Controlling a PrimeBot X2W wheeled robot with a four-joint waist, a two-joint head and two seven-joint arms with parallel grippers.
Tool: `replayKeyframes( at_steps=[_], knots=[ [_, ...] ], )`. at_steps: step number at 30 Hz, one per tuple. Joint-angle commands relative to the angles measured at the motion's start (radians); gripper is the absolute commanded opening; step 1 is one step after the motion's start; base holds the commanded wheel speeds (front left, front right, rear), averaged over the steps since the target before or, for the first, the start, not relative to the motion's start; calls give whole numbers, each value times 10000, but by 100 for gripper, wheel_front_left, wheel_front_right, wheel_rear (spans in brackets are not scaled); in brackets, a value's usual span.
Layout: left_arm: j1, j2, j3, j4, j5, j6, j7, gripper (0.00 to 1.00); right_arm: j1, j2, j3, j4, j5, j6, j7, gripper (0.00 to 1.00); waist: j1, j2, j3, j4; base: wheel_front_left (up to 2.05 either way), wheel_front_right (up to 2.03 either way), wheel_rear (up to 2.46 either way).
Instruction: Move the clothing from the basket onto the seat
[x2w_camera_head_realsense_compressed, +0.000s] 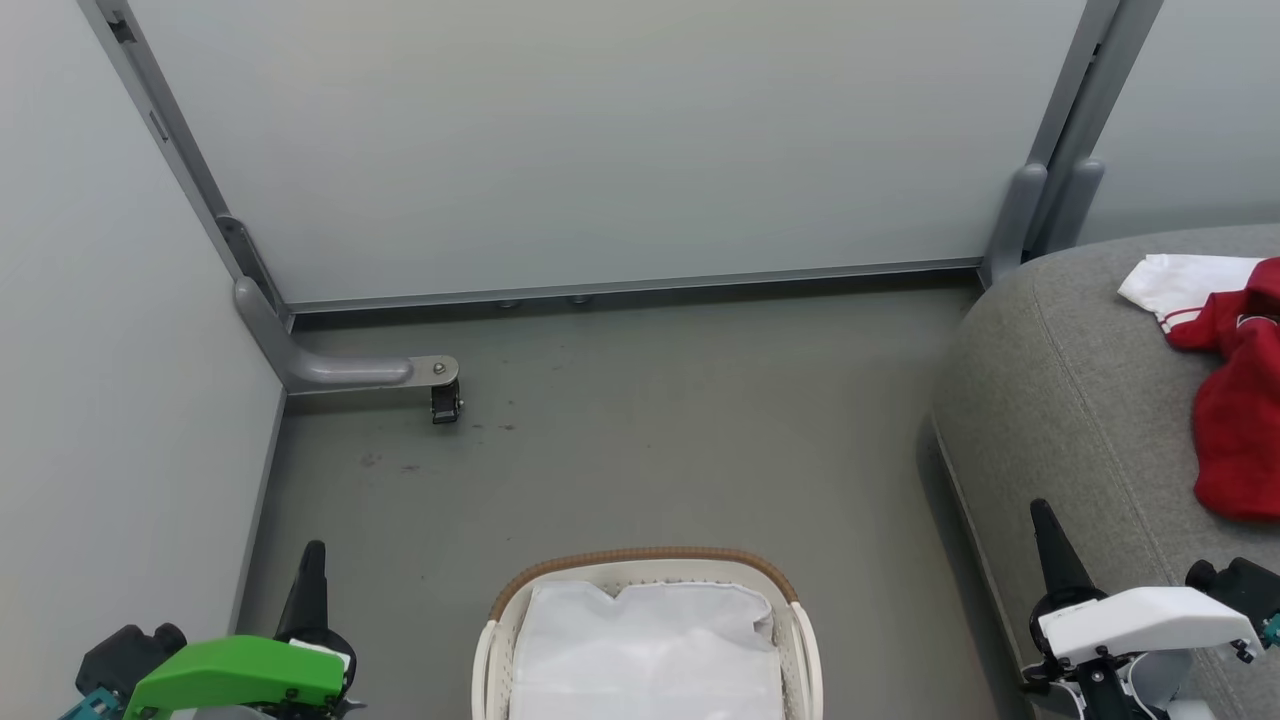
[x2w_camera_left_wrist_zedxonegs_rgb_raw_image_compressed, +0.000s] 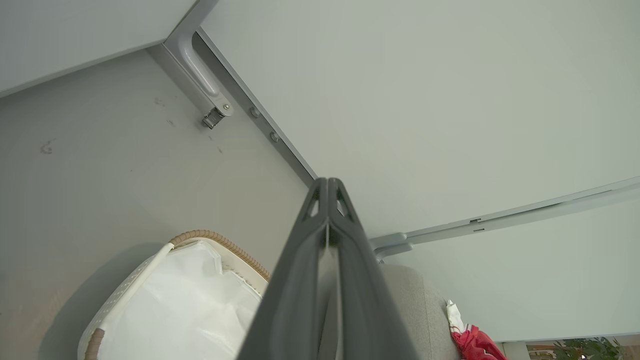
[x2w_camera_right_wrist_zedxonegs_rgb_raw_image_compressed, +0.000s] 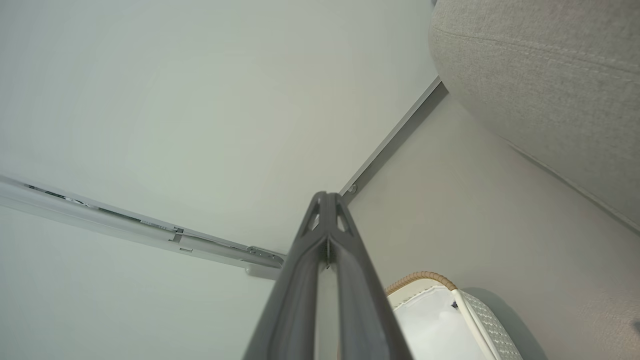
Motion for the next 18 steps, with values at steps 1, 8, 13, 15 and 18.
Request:
replayKeyframes(
  at_steps=[1,8,13,15,18],
  knots=[
    [-297,5,129,-119,-246,-113,63,0,-208,-72,-59,-140,289,-4,76,0,0,0,7,-5,0,0,0],
    [-415,-88,369,-114,-788,-226,261,0,-279,-79,-116,-184,1019,-4,268,0,0,0,38,-31,0,0,0],
    [-485,-154,522,-111,-1128,-313,395,0,-310,-82,-155,-216,1485,-5,395,0,0,0,60,-48,0,0,0],
    [-509,-177,588,-109,-1273,-337,442,0,-324,-83,-170,-223,1681,-5,450,0,0,0,69,-56,0,0,0],
    [-560,-212,677,-109,-1493,-385,517,0,-336,-85,-192,-240,1960,-5,532,0,0,0,83,-67,0,0,0]
  ],
)
